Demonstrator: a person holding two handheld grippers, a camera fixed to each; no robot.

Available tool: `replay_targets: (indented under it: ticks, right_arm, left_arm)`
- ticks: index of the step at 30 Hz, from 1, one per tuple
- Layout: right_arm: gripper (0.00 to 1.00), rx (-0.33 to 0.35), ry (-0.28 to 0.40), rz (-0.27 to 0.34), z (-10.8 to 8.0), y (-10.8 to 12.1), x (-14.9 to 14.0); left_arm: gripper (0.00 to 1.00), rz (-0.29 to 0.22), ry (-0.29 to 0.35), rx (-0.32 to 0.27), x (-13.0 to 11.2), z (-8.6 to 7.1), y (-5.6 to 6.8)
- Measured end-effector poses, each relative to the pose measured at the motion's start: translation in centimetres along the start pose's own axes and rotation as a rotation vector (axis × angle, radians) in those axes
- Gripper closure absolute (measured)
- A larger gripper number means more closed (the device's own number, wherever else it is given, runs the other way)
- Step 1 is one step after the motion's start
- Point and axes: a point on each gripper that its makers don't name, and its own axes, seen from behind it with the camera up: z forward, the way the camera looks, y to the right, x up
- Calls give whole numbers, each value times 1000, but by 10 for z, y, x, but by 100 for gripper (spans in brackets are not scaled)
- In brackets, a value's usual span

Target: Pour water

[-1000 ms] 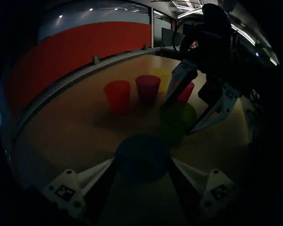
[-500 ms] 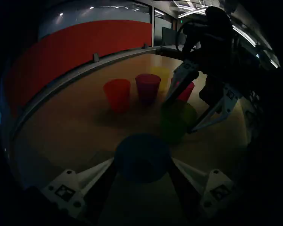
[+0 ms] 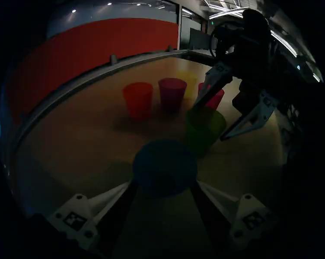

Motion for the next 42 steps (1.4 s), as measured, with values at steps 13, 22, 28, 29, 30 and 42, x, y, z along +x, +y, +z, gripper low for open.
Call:
replay_targets:
  ticks: [13, 22, 28, 29, 30, 42]
  right_arm:
    - [0, -44, 13, -7, -29, -3, -6]
    - [0, -92, 79, 10, -51, -5, 4]
    - [0, -142, 175, 45, -70, -4, 21]
    - [0, -153, 192, 50, -73, -3, 23]
    - [0, -164, 209, 55, -75, -2, 25]
    - [0, -359, 390, 108, -122, 26, 52]
  left_arm:
    - [12, -3, 14, 54, -12, -21, 2]
    - [12, -28, 107, 103, 5, -44, 4]
    - [12, -60, 181, 148, 20, -57, 5]
    - [12, -65, 192, 154, 22, -59, 5]
    - [12, -71, 204, 161, 25, -61, 6]
    - [12, -156, 393, 322, 55, -97, -20]
